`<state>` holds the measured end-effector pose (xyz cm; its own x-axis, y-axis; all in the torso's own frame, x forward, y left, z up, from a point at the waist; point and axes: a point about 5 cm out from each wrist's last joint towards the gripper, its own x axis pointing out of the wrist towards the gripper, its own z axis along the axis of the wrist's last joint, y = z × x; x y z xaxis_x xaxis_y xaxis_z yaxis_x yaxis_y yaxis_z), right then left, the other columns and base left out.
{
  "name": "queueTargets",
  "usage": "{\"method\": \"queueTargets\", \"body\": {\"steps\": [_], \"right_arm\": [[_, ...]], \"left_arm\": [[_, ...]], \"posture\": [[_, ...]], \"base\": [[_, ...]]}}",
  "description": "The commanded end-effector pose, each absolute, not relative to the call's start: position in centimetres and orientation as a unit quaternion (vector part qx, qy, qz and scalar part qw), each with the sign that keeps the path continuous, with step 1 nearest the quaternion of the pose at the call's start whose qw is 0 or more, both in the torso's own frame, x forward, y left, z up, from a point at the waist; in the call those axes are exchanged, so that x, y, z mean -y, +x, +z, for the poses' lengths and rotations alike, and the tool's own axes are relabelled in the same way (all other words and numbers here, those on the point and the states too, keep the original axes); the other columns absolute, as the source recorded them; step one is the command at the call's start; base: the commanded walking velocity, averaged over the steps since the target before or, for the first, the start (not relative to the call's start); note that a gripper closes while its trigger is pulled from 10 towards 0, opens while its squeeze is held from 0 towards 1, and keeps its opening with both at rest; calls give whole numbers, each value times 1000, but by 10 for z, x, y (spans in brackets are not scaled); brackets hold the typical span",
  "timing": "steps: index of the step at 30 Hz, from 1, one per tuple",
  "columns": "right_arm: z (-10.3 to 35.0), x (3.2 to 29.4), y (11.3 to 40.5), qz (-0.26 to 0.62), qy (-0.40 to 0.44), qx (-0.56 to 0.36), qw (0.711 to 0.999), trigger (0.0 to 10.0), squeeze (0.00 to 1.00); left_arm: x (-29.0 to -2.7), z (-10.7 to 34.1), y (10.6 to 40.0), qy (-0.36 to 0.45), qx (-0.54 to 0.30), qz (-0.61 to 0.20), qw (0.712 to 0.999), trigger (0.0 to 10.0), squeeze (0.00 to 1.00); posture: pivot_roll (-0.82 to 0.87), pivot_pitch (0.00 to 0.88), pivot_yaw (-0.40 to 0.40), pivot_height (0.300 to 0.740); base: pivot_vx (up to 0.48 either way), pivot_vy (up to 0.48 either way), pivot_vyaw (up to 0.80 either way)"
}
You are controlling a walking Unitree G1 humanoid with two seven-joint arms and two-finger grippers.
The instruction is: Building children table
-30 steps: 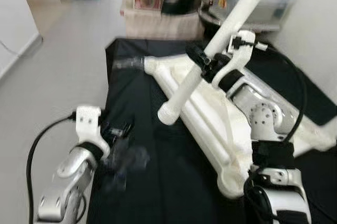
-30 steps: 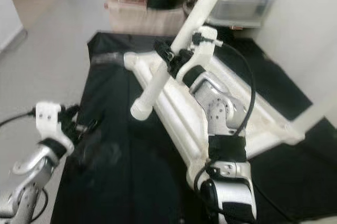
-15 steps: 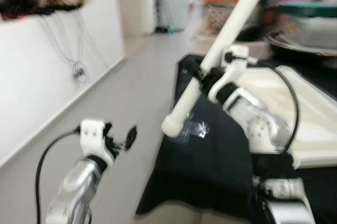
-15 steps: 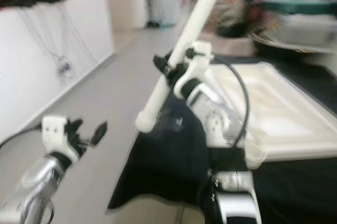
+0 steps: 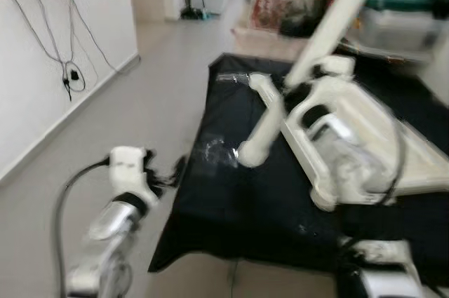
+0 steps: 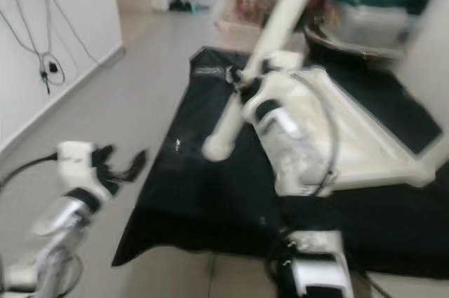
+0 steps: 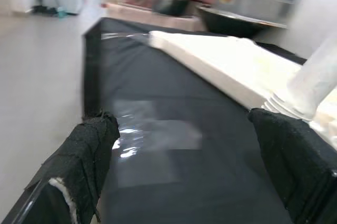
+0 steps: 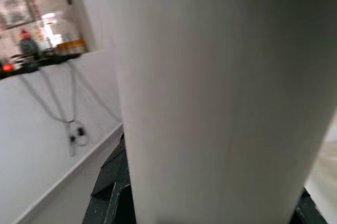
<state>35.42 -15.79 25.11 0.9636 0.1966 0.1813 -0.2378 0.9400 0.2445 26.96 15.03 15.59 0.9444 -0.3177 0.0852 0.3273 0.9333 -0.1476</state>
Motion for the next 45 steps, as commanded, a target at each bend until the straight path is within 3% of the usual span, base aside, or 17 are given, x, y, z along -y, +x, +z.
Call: {"method": "queueTargets", "body": {"steps": [1,16,31,45], "right_arm": [[257,148,354,128,142,89,978,10000,0],[255,146,352,119,113,106,981,10000,0],[255,148,351,114,118,114,980,10000,0],[256,147,350,113,96,122,981,10000,0]], "left_arm": [[-156,152,269,-74,25,-153,985,10000,0],[-164,148,274,-94,18,-127,987,10000,0],[-167,147,277,-84,17,-125,988,10000,0],[-176,152,284,-91,31,-100,990,10000,0]], "posture": [[63,0,-89,740],[62,0,-83,740],[55,0,-75,740],[53,0,-79,740]], "base": [[0,-416,-750],[0,-28,-151],[0,457,-305],[17,0,-256]]}}
